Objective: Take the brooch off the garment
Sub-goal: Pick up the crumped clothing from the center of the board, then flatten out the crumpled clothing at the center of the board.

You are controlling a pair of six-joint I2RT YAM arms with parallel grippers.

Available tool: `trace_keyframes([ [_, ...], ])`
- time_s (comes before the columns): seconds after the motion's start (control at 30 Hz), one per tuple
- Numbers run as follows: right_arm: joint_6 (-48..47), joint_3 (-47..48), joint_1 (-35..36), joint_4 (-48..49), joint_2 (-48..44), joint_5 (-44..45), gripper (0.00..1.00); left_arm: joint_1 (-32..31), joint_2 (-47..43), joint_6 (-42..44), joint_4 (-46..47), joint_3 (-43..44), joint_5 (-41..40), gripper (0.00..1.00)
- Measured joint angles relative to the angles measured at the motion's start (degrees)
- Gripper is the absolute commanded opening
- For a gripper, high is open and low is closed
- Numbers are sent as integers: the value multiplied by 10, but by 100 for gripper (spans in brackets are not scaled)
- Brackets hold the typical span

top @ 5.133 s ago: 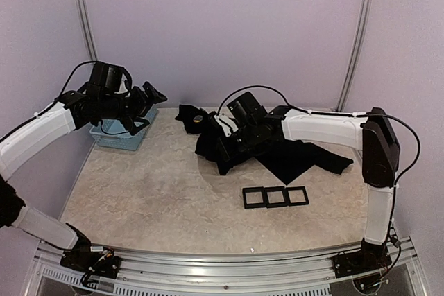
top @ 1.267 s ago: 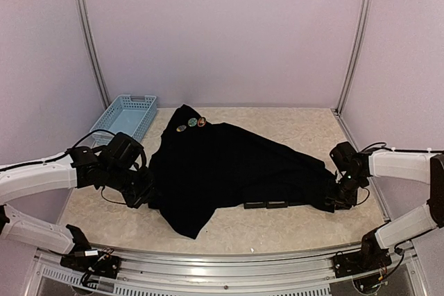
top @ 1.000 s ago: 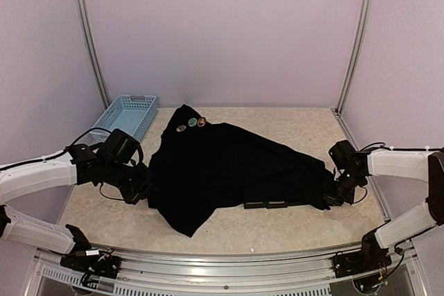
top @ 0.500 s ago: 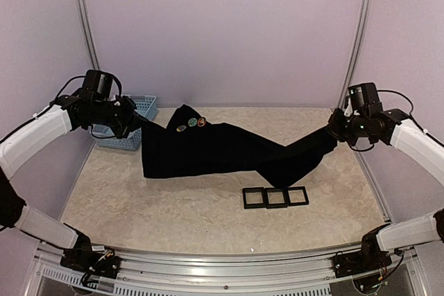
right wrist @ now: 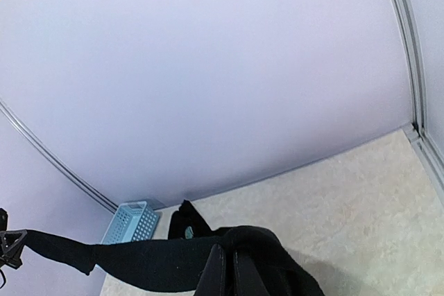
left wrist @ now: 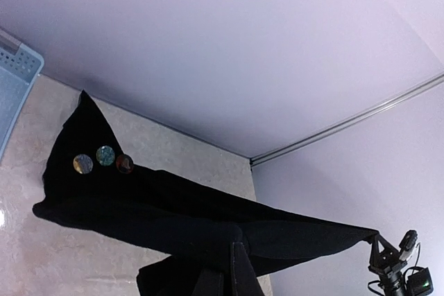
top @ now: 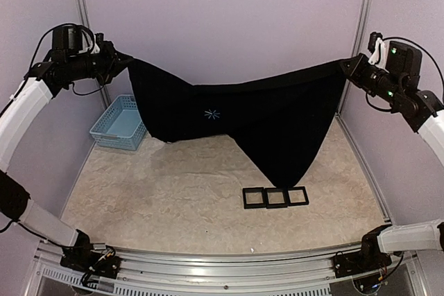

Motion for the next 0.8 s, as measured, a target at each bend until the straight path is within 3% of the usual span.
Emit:
trace_keyframes([
  [0.13,-44,90,0,-13,5,-6,0,5,-54,27,2,11,3,0],
  [0.4,-122,260,2,-36,2,-22,0,8,-128,78,12,132,21,0],
  [0.8,-143,304,2,-86,-12,12,0,8,-132,115,16,196,19,0],
])
